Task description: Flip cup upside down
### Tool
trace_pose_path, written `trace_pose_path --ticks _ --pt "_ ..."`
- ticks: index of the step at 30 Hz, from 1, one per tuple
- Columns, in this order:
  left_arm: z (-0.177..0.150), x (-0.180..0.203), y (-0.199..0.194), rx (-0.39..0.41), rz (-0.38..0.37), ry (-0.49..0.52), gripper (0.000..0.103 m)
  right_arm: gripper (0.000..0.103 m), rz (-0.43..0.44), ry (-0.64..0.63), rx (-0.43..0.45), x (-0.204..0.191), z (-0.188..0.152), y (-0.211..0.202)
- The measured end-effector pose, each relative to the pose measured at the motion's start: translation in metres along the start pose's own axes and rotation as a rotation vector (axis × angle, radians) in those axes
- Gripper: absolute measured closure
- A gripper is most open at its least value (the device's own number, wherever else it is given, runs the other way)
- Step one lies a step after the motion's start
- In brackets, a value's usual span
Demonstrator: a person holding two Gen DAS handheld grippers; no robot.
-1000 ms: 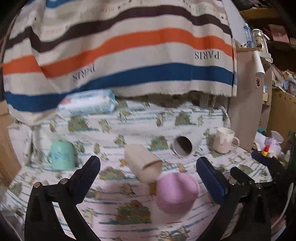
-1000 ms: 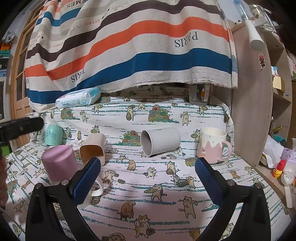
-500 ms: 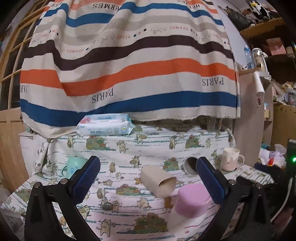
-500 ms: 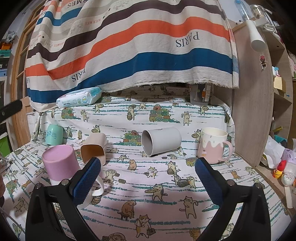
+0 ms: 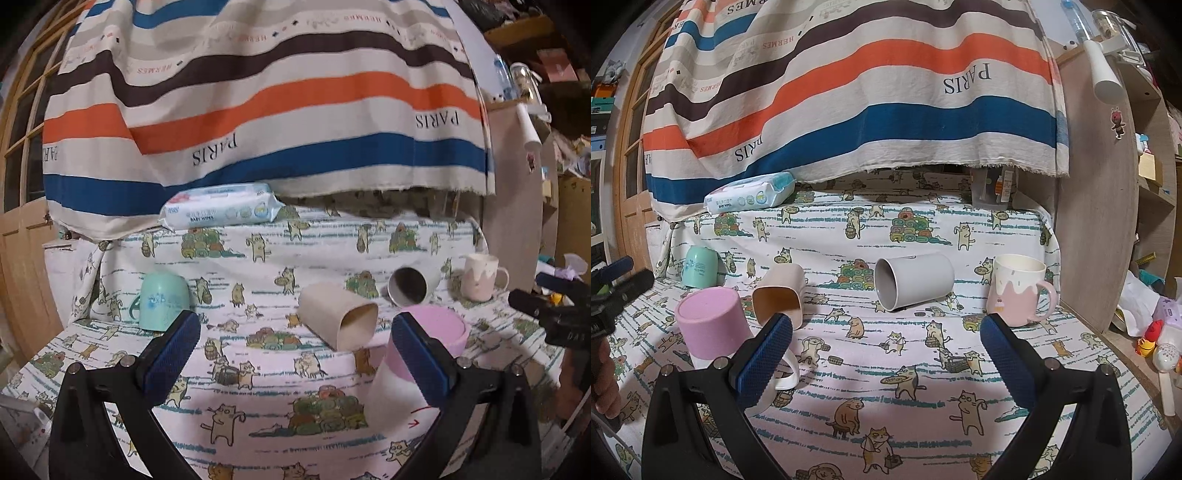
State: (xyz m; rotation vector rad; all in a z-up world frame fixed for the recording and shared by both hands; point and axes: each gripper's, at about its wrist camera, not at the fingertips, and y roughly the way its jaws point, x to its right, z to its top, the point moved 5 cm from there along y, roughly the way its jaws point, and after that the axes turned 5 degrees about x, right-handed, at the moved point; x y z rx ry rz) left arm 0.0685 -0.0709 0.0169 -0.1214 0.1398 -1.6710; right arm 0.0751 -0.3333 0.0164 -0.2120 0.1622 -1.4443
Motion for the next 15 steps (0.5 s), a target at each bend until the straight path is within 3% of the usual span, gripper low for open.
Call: trace_pose_path --ticks 4,9,15 --pt "-0.009 -0.001 0.013 -0.096 0.015 -0.013 0.000 0.000 0.000 0.000 0.000 -0.001 0.000 0.000" --pt "-0.011 -0.009 0.011 -0.090 0.010 -0.064 0.000 0.000 0.000 0.000 0.000 0.000 0.000 0.000" --pt "-0.010 -0.003 0.005 -0.080 0.007 -0.026 0.000 0.000 0.000 0.000 -0.001 0.000 0.000 0.000"
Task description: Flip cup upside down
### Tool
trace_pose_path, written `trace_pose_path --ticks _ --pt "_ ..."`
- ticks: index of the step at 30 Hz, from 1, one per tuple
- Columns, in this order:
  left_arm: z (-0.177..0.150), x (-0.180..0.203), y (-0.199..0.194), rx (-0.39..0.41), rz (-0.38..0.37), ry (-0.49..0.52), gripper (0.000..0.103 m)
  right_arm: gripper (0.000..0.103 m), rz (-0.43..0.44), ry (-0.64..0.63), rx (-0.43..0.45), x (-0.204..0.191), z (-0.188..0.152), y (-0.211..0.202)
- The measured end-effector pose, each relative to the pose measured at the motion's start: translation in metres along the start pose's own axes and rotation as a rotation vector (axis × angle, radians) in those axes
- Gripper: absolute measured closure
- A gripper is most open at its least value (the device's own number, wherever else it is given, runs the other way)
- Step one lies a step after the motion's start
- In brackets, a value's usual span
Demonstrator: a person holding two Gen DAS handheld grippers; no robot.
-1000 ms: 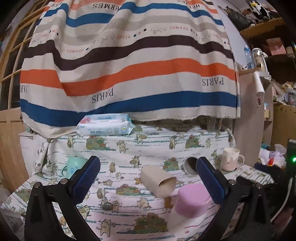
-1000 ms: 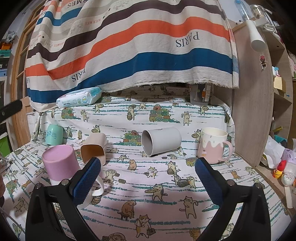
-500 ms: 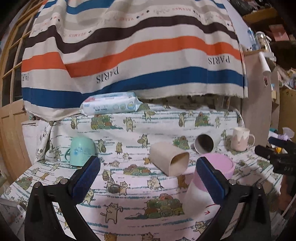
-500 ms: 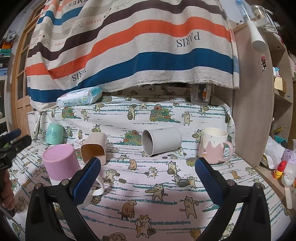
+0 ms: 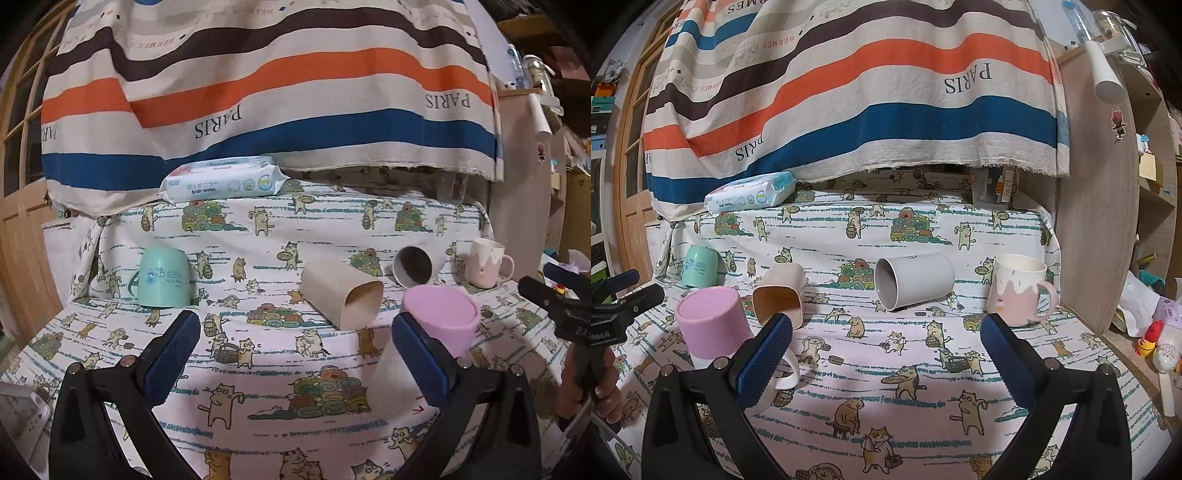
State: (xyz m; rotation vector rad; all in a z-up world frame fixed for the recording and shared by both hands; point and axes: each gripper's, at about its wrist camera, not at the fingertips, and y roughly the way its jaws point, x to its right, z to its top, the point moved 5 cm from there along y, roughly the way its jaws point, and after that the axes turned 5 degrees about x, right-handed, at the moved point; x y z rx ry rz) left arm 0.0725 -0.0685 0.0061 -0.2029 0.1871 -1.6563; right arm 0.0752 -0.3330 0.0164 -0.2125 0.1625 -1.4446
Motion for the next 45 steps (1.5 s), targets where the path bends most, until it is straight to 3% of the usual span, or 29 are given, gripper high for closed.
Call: trace_pose_path --ticks 45 --pt "-0.0004 -0.0013 -0.0007 -0.005 0.020 0.007 0.000 0.000 0.001 -0.001 0.000 0.0010 0.0003 0.0006"
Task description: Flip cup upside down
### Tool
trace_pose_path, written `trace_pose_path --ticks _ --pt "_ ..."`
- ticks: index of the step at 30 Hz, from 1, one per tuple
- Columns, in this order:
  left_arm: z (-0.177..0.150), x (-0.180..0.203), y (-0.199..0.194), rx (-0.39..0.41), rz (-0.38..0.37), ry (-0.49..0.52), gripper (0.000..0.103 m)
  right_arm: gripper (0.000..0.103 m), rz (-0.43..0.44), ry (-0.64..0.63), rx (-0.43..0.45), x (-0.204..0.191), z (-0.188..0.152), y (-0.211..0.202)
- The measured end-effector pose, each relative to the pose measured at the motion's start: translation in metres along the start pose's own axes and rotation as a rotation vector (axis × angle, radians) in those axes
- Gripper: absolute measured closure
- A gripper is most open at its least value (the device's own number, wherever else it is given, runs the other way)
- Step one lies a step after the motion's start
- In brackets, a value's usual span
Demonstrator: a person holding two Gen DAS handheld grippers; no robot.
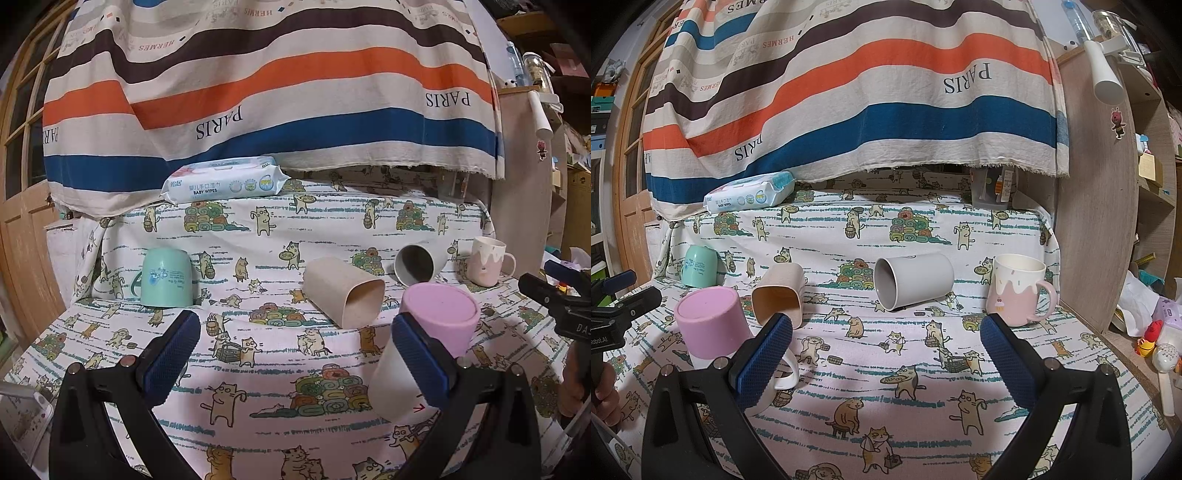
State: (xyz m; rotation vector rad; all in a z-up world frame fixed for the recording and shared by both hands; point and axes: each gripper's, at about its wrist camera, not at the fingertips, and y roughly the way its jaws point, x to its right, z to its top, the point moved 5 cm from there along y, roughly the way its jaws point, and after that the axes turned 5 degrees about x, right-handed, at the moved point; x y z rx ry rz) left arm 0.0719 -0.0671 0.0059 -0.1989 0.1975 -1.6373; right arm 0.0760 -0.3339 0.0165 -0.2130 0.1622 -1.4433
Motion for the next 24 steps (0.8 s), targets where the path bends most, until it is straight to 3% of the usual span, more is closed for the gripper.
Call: trace_pose_path --ticks 24 --pt "0.0006 -0.0003 0.0001 0.004 0.002 0.001 0.000 0.000 0.000 0.000 0.000 -0.0004 -0.0003 0.0000"
